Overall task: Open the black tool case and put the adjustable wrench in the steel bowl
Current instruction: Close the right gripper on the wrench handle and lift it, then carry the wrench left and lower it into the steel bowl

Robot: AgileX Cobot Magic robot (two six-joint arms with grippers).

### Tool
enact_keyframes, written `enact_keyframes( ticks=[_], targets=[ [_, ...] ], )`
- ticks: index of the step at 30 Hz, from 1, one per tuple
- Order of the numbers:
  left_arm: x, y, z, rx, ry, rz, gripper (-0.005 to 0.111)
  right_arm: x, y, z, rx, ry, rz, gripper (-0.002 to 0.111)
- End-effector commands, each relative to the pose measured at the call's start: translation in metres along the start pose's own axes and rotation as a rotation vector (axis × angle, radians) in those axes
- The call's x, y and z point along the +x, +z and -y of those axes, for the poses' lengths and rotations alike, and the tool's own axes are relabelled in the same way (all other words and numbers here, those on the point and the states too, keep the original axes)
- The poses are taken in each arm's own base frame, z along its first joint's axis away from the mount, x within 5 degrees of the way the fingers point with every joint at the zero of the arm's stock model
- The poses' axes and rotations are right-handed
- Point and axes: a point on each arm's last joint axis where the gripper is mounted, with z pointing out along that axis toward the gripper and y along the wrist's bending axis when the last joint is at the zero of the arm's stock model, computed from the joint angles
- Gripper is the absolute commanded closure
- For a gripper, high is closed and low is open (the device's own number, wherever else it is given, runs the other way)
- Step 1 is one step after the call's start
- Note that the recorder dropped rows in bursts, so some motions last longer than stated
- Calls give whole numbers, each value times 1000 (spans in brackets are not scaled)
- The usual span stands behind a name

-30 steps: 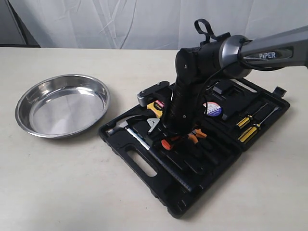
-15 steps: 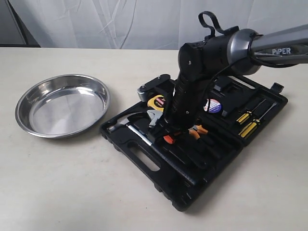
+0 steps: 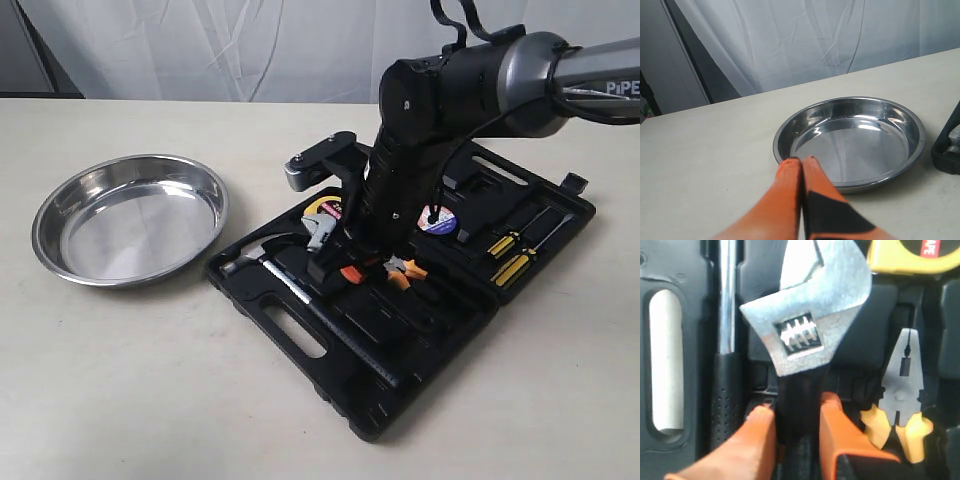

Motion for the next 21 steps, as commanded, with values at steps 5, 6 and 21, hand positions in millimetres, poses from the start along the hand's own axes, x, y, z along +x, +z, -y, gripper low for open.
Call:
enact_keyframes(
  ticks=[5, 6, 21],
  targets=[
    [-2, -1, 0, -2, -3, 18, 106, -32, -37, -16, 50, -70, 258, 108],
    [-2, -1, 0, -2, -3, 18, 106, -40, -45, -20, 51, -82, 294, 108],
    [-2, -1, 0, -2, -3, 18, 106, -157, -30, -66, -151, -203, 466, 109]
  ],
)
